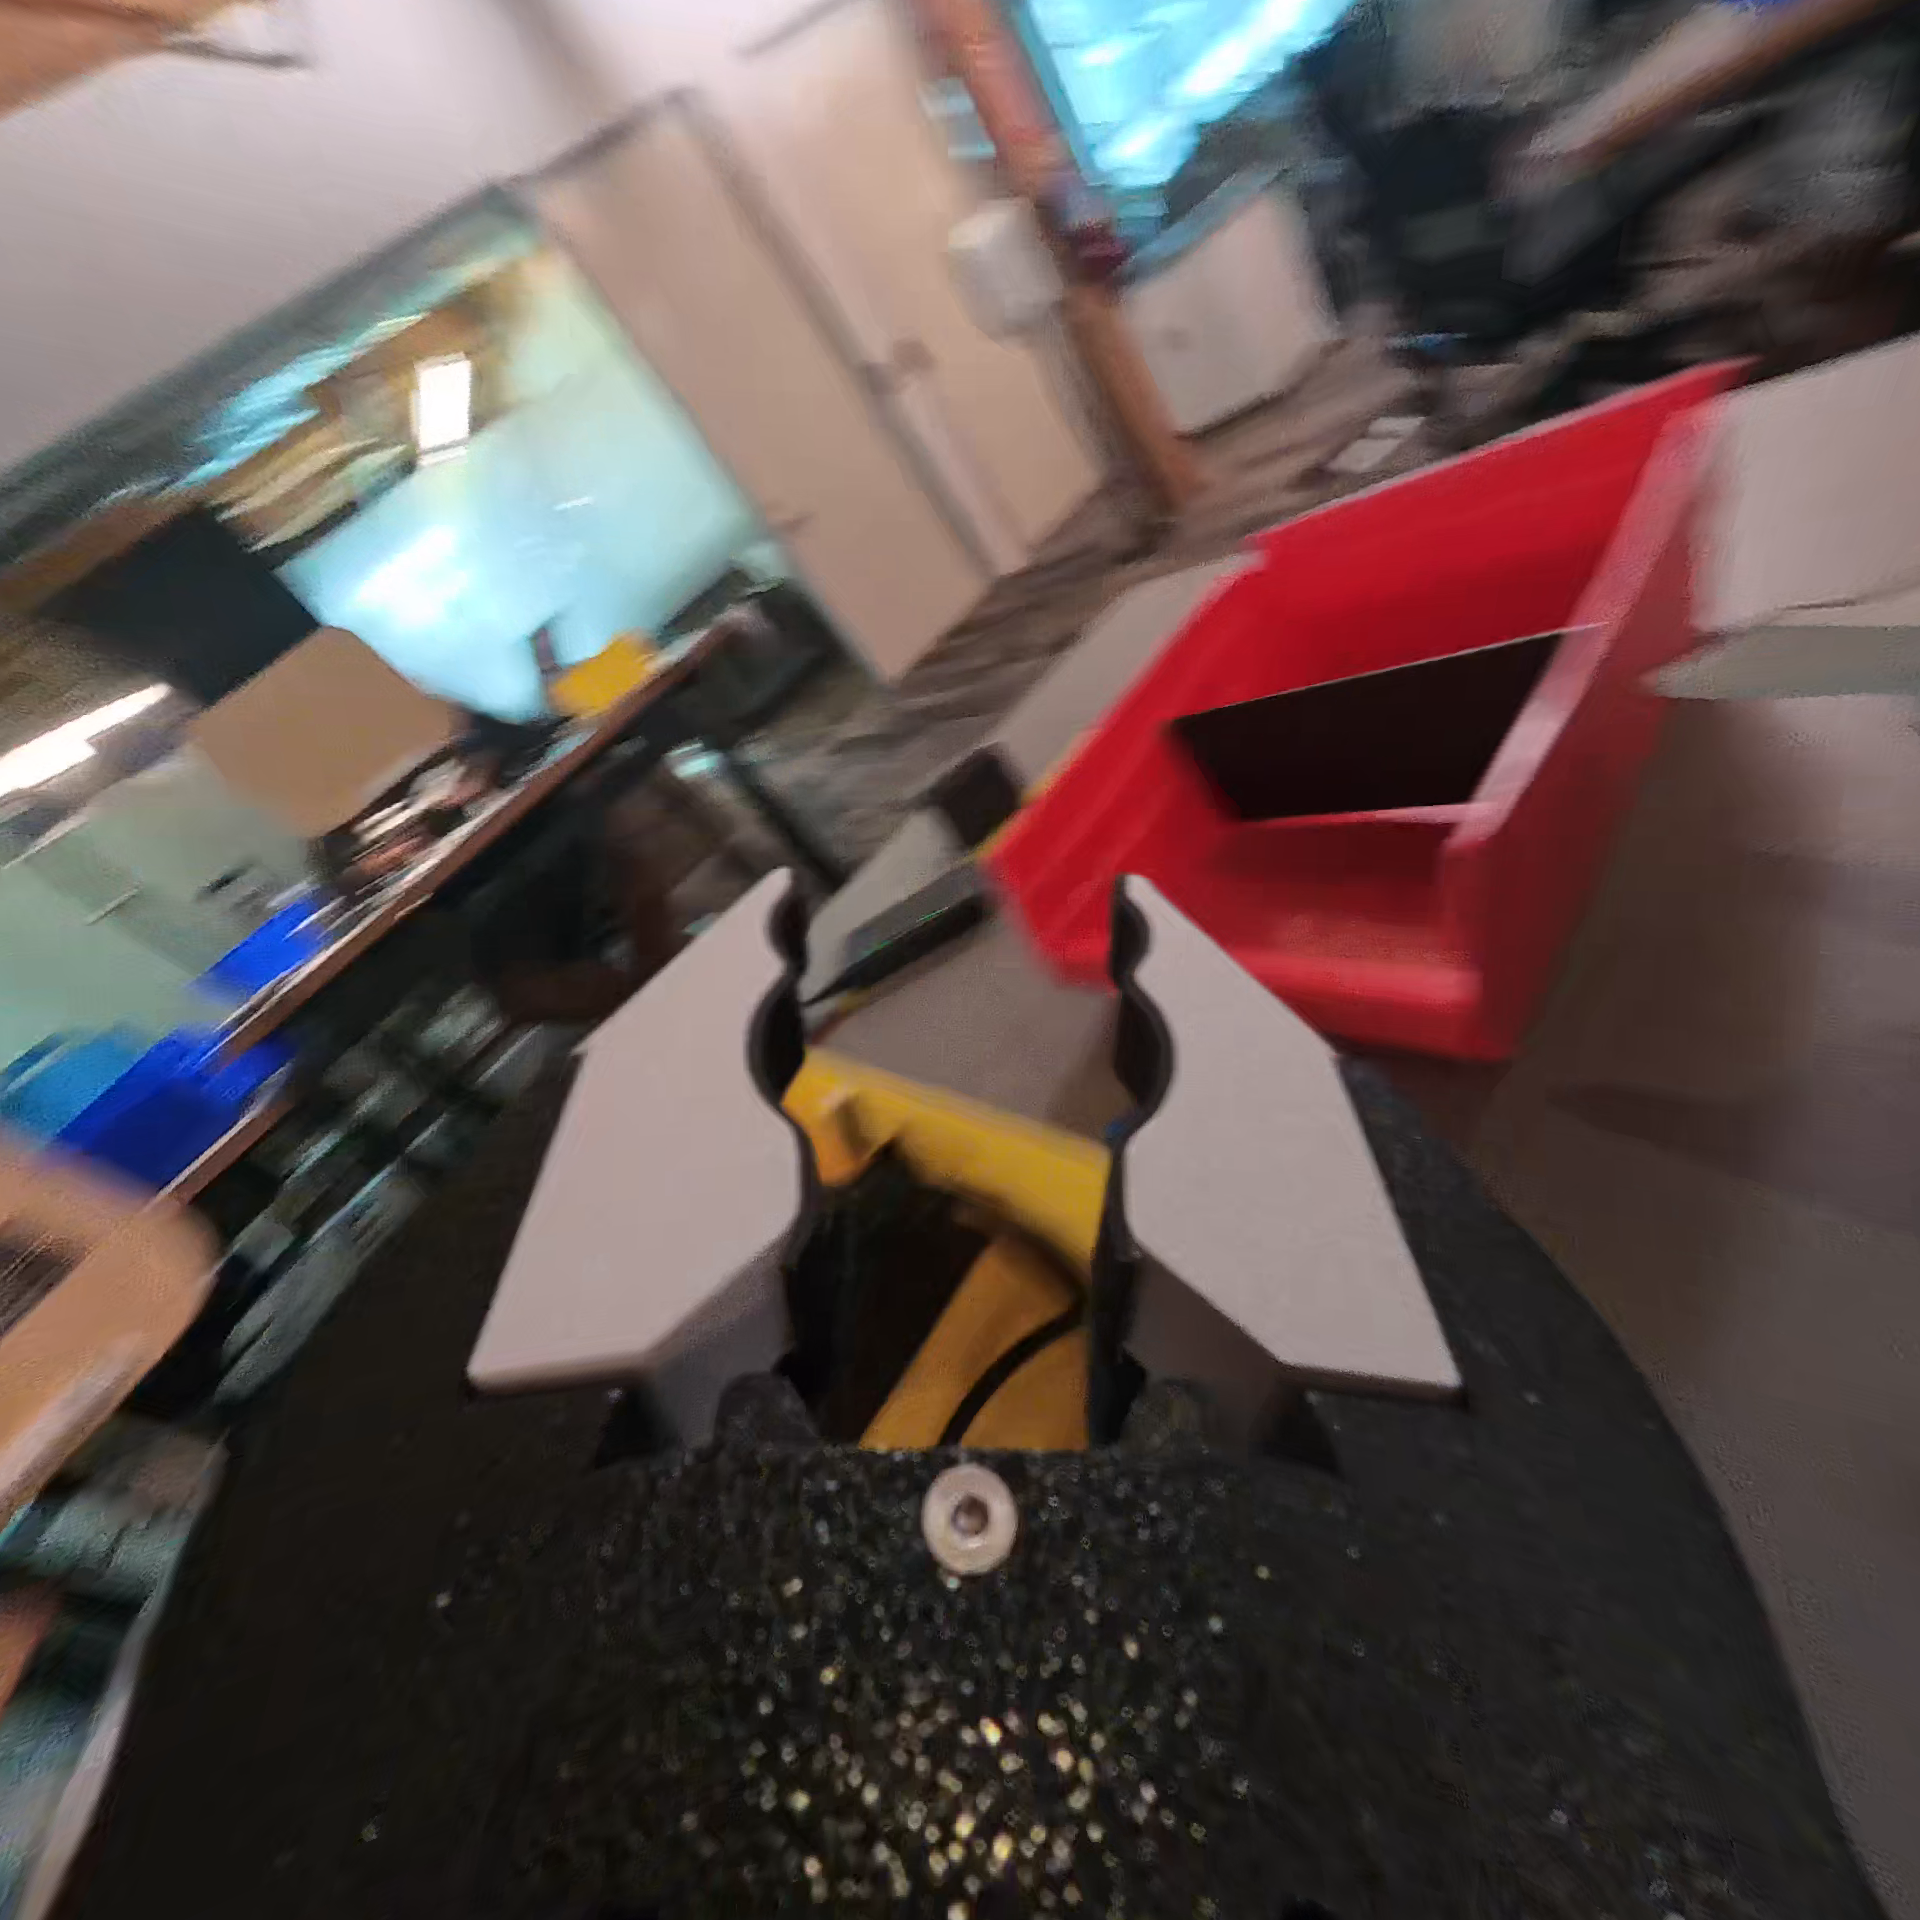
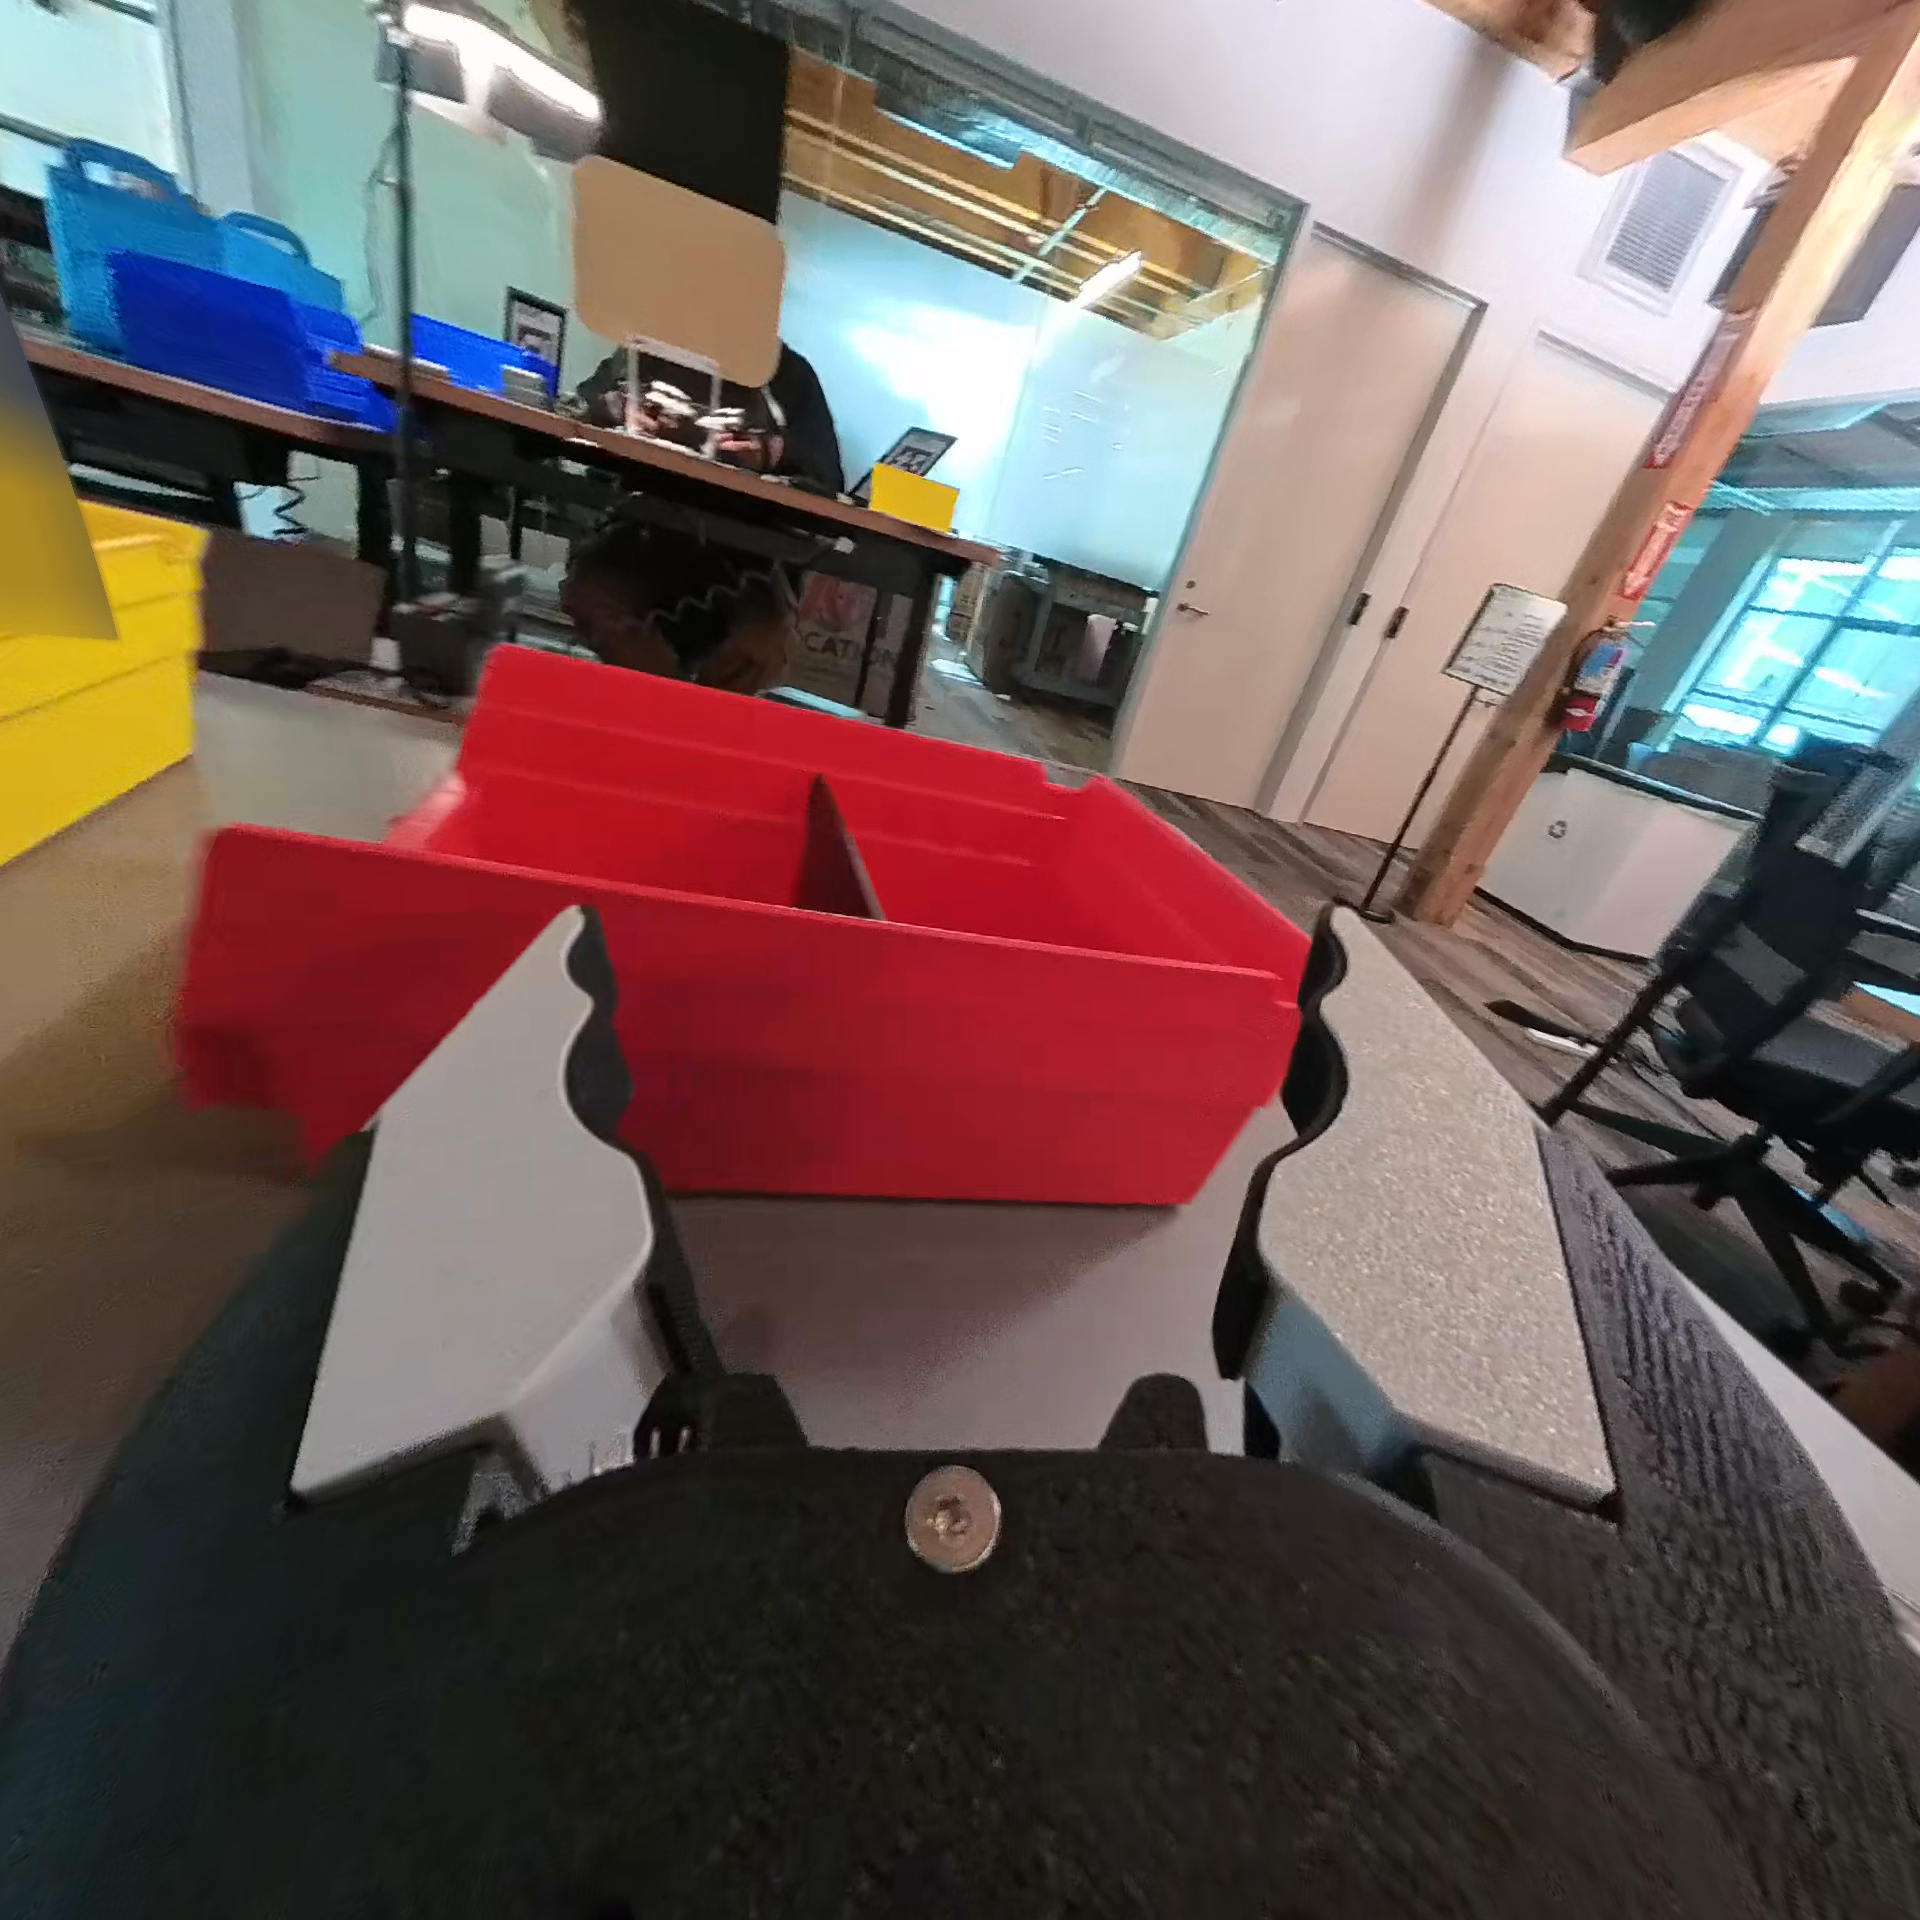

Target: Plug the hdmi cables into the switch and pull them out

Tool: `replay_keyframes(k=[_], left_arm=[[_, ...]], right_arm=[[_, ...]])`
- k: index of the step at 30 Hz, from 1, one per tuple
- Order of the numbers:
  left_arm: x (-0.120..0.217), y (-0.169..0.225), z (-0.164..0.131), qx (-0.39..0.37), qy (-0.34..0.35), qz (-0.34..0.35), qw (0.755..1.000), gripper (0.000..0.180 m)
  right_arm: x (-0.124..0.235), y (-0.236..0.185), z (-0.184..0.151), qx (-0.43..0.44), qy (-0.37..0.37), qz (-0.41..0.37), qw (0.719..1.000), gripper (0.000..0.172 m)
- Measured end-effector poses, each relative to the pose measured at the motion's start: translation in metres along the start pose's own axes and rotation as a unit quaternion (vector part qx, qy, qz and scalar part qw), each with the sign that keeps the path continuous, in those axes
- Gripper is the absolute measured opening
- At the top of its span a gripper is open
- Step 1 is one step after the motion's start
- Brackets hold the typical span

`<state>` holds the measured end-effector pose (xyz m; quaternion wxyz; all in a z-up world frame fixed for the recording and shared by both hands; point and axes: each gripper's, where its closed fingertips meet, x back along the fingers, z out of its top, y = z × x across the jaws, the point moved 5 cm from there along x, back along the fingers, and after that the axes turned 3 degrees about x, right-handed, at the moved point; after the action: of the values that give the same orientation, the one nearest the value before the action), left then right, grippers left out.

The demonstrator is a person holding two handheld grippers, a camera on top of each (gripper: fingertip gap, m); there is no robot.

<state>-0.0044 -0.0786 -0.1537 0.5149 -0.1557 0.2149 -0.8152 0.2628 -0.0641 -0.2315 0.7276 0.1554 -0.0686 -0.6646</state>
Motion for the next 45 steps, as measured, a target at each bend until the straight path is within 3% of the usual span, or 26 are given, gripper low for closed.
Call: replay_keyframes(k=[3, 4, 6, 9, 14, 15, 18, 20, 23, 26, 27, 29, 30, 35, 45], left_arm=[[0.063, -0.078, -0.059, 0.026, -0.053, 0.199, 0.978, 0.092], [0.08, -0.095, -0.081, 0.052, -0.082, 0.23, 0.968, 0.099], [0.102, -0.109, -0.119, 0.144, -0.122, 0.232, 0.954, 0.109], [0.11, -0.109, -0.156, 0.239, -0.14, 0.2, 0.94, 0.115], [0.091, -0.097, -0.189, 0.249, -0.199, 0.16, 0.934, 0.125], [0.091, -0.098, -0.189, 0.254, -0.191, 0.161, 0.934, 0.127], [0.101, -0.109, -0.193, 0.264, -0.18, 0.191, 0.928, 0.126], [0.11, -0.117, -0.199, 0.27, -0.188, 0.203, 0.922, 0.122], [0.116, -0.124, -0.211, 0.281, -0.218, 0.205, 0.912, 0.103], [0.113, -0.125, -0.217, 0.3, -0.236, 0.178, 0.907, 0.079], [0.113, -0.126, -0.218, 0.3, -0.241, 0.168, 0.907, 0.067], [0.11, -0.125, -0.219, 0.292, -0.251, 0.14, 0.912, 0.019], [0.111, -0.126, -0.221, 0.28, -0.259, 0.136, 0.914, 0.005], [0.135, -0.138, -0.229, 0.281, -0.269, 0.162, 0.907, 0.005], [0.219, -0.172, -0.249, 0.273, -0.293, 0.212, 0.892, 0.005]], right_arm=[[0.002, -0.034, 0.006, 0.031, 0.001, 0.023, 0.999, 0.137], [0.001, -0.044, 0.006, 0.046, -0.005, 0.022, 0.999, 0.139], [-0.005, -0.06, 0.007, 0.047, -0.01, 0.022, 0.999, 0.141], [-0.02, -0.078, 0.013, -0.009, -0.021, 0.009, 1.0, 0.143], [-0.047, -0.091, -0.004, -0.018, -0.109, -0.029, 0.993, 0.137], [-0.048, -0.089, -0.007, -0.024, -0.119, -0.024, 0.992, 0.142], [-0.04, -0.067, -0.012, -0.022, -0.141, -0.035, 0.989, 0.138], [-0.03, -0.042, -0.019, -0.008, -0.167, -0.055, 0.984, 0.131], [-0.019, 0.0, -0.033, -0.003, -0.21, -0.084, 0.974, 0.106], [-0.016, 0.039, -0.048, 0.005, -0.246, -0.117, 0.962, 0.065], [-0.017, 0.048, -0.053, 0.004, -0.257, -0.116, 0.959, 0.048], [-0.023, 0.057, -0.064, -0.017, -0.283, -0.095, 0.954, 0.011], [-0.025, 0.062, -0.068, -0.025, -0.286, -0.091, 0.953, 0.008], [-0.031, 0.084, -0.076, -0.051, -0.284, -0.037, 0.957, 0.004], [-0.047, 0.13, -0.087, -0.043, -0.308, 0.057, 0.949, 0.004]])
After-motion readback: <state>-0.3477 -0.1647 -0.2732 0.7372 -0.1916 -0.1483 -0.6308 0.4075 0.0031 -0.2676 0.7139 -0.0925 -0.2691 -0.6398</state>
